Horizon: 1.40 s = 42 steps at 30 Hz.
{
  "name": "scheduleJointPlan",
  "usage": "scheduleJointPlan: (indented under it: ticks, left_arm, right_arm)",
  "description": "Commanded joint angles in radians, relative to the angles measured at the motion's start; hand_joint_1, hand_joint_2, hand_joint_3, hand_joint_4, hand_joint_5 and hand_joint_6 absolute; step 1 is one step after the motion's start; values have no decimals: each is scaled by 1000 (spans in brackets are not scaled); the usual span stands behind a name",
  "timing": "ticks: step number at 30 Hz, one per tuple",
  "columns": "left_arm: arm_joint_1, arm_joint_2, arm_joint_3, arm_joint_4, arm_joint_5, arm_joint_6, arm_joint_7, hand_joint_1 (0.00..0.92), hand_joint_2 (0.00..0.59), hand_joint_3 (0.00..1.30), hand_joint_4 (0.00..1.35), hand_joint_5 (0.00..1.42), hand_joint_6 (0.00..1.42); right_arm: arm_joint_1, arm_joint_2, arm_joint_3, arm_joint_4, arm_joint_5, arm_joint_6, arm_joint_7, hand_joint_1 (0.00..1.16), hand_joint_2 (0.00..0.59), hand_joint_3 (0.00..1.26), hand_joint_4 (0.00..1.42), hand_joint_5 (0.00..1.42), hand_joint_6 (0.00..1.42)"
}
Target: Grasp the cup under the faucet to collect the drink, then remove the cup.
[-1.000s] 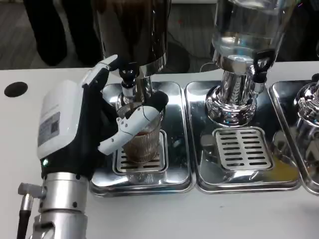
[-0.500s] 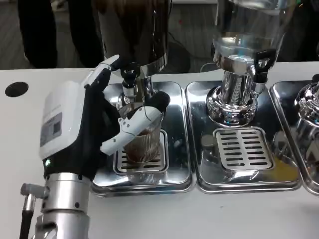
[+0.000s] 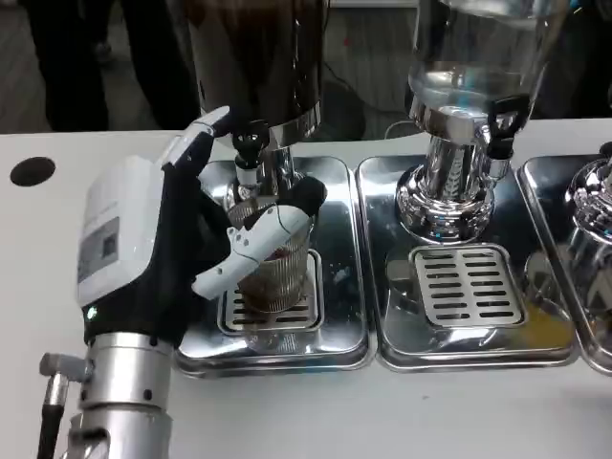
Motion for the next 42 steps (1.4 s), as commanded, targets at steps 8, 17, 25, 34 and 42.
scheduleJointPlan:
  ticks: [8, 17, 25, 34, 42]
  left_arm:
    - [48, 10, -22, 38, -9, 1, -37, 0, 49, 319, 274, 891, 1114]
    - [41, 9, -2, 28, -34, -25, -20, 0, 49, 300, 244, 882, 1117]
    - [53, 16, 29, 40, -101, -120, 30, 0, 41, 169, 32, 482, 877]
    - [81, 17, 67, 24, -120, -195, 59, 0, 31, 153, 9, 367, 805]
    - [218, 69, 95, -40, 15, -181, 54, 0, 30, 186, 73, 277, 622]
  right_arm:
    - [-4, -10, -15, -25, -6, 13, 4, 458, 385, 199, 76, 68, 0]
    - [-1, -10, -14, -21, -4, 14, 6, 462, 392, 200, 76, 71, 0]
    - [1, -9, -10, -24, -2, 16, 9, 464, 393, 200, 76, 72, 0]
    - [5, -9, -2, -37, 23, 23, 24, 461, 385, 200, 76, 72, 5]
    - [-67, -47, 16, -82, 278, 208, 161, 585, 195, 200, 96, 118, 72]
